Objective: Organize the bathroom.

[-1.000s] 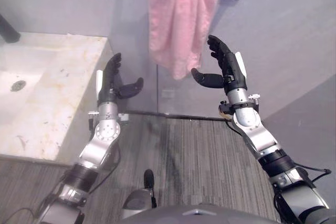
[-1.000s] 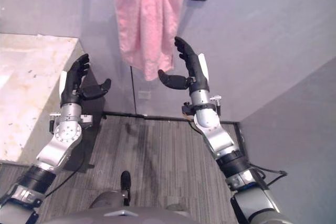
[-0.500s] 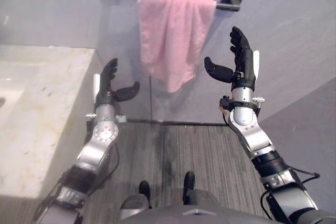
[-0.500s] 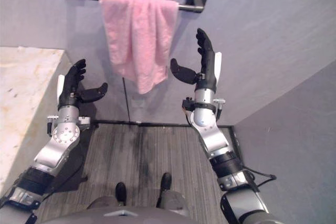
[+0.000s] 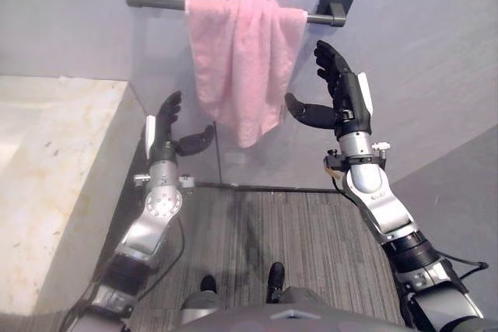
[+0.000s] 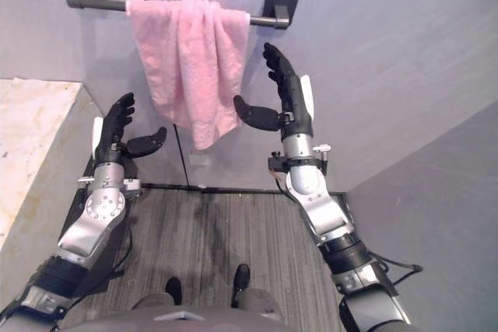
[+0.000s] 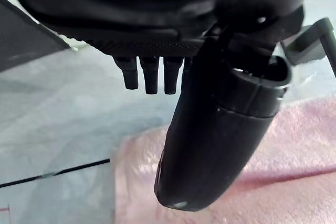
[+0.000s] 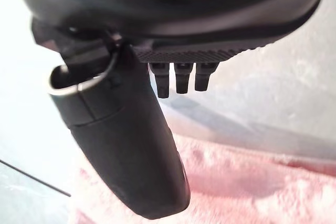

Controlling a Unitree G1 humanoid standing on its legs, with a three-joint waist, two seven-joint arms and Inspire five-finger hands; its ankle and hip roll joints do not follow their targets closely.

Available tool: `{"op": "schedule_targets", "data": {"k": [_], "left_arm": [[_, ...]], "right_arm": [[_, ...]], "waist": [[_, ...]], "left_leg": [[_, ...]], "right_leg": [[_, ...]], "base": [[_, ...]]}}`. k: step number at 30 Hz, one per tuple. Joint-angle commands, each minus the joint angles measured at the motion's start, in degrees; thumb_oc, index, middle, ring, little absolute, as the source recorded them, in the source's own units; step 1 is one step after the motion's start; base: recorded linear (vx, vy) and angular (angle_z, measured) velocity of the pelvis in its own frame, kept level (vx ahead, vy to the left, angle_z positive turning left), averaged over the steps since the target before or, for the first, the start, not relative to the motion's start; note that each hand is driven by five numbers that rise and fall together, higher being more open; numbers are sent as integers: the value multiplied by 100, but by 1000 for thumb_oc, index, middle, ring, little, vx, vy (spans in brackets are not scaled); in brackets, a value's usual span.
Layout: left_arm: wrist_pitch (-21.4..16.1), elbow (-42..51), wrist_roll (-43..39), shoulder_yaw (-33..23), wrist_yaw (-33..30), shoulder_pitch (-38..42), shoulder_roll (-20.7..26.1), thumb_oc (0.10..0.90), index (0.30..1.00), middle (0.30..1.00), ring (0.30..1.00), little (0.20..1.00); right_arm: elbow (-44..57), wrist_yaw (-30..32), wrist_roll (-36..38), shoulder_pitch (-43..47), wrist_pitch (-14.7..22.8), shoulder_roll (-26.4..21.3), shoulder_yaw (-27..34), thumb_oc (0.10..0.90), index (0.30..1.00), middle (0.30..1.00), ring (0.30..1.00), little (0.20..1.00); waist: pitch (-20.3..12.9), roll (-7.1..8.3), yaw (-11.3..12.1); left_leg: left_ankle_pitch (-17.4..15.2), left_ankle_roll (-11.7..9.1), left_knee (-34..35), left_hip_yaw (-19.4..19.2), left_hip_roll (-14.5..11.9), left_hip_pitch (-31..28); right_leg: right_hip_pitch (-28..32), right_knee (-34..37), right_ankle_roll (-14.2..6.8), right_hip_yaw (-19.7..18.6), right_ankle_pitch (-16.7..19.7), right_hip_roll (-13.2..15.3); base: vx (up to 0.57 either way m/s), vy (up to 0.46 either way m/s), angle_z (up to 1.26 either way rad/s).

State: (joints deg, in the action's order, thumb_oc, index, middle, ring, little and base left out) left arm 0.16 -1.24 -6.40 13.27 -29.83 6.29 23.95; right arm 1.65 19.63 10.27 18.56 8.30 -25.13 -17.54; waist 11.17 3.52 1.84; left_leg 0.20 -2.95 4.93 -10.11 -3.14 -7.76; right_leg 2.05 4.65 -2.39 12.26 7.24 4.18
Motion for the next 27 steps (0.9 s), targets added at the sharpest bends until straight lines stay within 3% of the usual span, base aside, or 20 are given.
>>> {"op": "schedule_targets", "data": {"k": [1, 3, 12, 15, 16, 17, 27], "left_arm": [[-727, 446, 108, 99, 18, 73, 252, 800, 900, 900, 900, 900], [-792, 386, 108, 159, 58, 42, 279, 800, 900, 900, 900, 900], [-876, 377, 92, 138, 105, -91, 322, 800, 900, 900, 900, 900], [-868, 394, 110, 130, 108, -121, 332, 800, 900, 900, 900, 900], [-859, 407, 119, 120, 102, -139, 336, 800, 900, 900, 900, 900], [-861, 402, 114, 121, 101, -139, 339, 800, 900, 900, 900, 900], [-1055, 327, 49, 144, 136, 73, 331, 800, 900, 900, 900, 900]], "right_arm": [[-307, -138, 94, 966, 544, -227, 134, 800, 900, 900, 900, 900], [-515, -189, 297, 1272, 395, -294, 127, 800, 900, 900, 900, 900], [-883, -96, 234, 1466, 376, -290, 273, 800, 900, 900, 900, 900], [-884, -27, 232, 1453, 384, -280, 316, 634, 651, 651, 651, 651], [-909, -13, 232, 1452, 404, -269, 342, 447, 371, 371, 371, 371], [-917, -4, 231, 1451, 418, -266, 346, 400, 300, 300, 300, 300], [-931, -111, 165, 1289, 555, -248, 253, 400, 300, 300, 300, 300]], "waist": [[-828, -10, 84], [-837, 15, 146], [-824, 32, 227], [-814, 22, 228], [-807, 18, 232], [-805, 16, 233], [-792, -32, 119]], "left_leg": [[-258, 227, 7, -3, 260, 181], [-251, 211, 7, 25, 250, 170], [-244, 200, 7, 67, 223, 138], [-246, 202, 7, 74, 228, 131], [-246, 202, 7, 77, 225, 127], [-245, 202, 7, 75, 223, 125], [-262, 208, 7, -35, 214, 47]], "right_leg": [[267, 36, -322, 130, -512, -128], [301, 36, -295, 162, -538, -139], [375, 36, -261, 213, -582, -164], [386, 36, -258, 206, -588, -170], [392, 36, -258, 207, -589, -170], [394, 36, -258, 208, -590, -169], [434, 36, -257, 158, -601, -159]], "base": [[62, -48, 5], [60, -46, 3], [43, -28, 4], [37, -16, 5], [31, -12, 7], [34, -15, 6], [0, 0, 0]]}}
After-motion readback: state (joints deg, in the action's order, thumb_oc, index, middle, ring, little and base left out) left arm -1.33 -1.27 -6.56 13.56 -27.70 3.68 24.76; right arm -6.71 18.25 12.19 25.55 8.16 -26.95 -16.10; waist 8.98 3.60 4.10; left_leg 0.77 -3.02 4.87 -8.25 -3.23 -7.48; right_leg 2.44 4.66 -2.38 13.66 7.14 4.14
